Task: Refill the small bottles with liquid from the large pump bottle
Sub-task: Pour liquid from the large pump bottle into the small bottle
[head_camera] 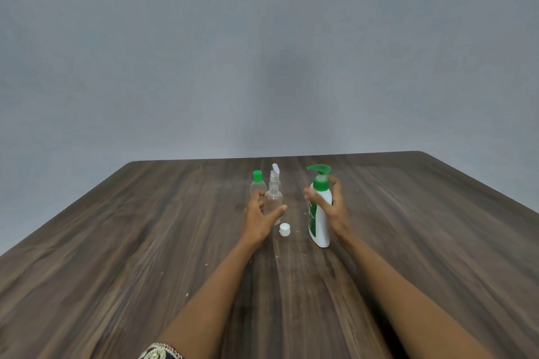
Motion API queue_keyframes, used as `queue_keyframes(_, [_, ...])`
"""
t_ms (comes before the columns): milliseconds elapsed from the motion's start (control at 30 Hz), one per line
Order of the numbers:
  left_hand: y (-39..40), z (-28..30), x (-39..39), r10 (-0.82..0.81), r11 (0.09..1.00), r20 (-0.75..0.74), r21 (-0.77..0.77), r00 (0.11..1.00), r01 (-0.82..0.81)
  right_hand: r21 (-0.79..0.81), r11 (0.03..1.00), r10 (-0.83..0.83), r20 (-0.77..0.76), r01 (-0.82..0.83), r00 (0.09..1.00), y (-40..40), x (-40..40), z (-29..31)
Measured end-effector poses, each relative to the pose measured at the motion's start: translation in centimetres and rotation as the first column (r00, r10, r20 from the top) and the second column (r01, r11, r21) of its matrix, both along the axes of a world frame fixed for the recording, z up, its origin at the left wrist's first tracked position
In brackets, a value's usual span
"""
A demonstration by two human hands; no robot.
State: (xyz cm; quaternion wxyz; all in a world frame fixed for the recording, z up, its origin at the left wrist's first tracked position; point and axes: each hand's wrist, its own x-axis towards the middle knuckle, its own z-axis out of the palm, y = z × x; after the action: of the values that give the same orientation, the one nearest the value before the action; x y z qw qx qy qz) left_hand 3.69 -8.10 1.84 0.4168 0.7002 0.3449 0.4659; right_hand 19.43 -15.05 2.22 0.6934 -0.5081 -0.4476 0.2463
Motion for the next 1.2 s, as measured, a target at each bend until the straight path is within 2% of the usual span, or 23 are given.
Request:
queue_keyframes(67, [0.1, 0.4, 0.1, -0.007, 1.000, -0.030, 0.021, 1.000, 0.007, 0.066, 0.991, 0.125, -0.174, -0.115, 0.977, -0.1, 0.0, 1.2])
queue_keyframes(100, [0.3, 0.6, 0.1, -0.001, 0.999, -0.042, 0.036, 0.999, 0.003, 0.082, 0.988, 0.148, -0.213, -0.133, 0.966, -0.4, 0.1, 2.0])
queue_keyframes(267, [0.3, 2.1, 0.3, 0.027, 0.993, -0.093, 0.119, 0.995, -0.016, -0.073, 0.989, 0.119, -0.133, -0.129, 0.984, -0.6, 0.1, 5.2])
queue_keyframes(467, [-0.2, 3.3, 0.8, 0.040, 0.984, -0.137, 0.176, 0.990, -0.015, -0.196, 0.979, 0.054, -0.035, -0.060, 0.998, 0.4, -0.2, 5.2])
queue_keyframes(600, [-0.6, 3.9, 1.1, 0.079, 0.982, -0.144, 0.184, 0.986, -0.052, -0.205, 0.975, 0.089, 0.001, -0.087, 0.996, 0.5, 0.0, 4.7])
queue_keyframes(800, [-1.4, 4.4, 1.5, 0.082, 0.979, -0.160, 0.197, 0.984, -0.050, -0.134, 0.986, 0.092, -0.046, -0.097, 0.995, 0.7, -0.3, 4.6])
queue_keyframes(1200, [-1.4, 5.1, 1.4, 0.173, 0.959, -0.158, 0.250, 0.972, -0.131, -0.176, 0.983, 0.063, 0.074, -0.049, 0.995, 3.5, 0.3, 3.4])
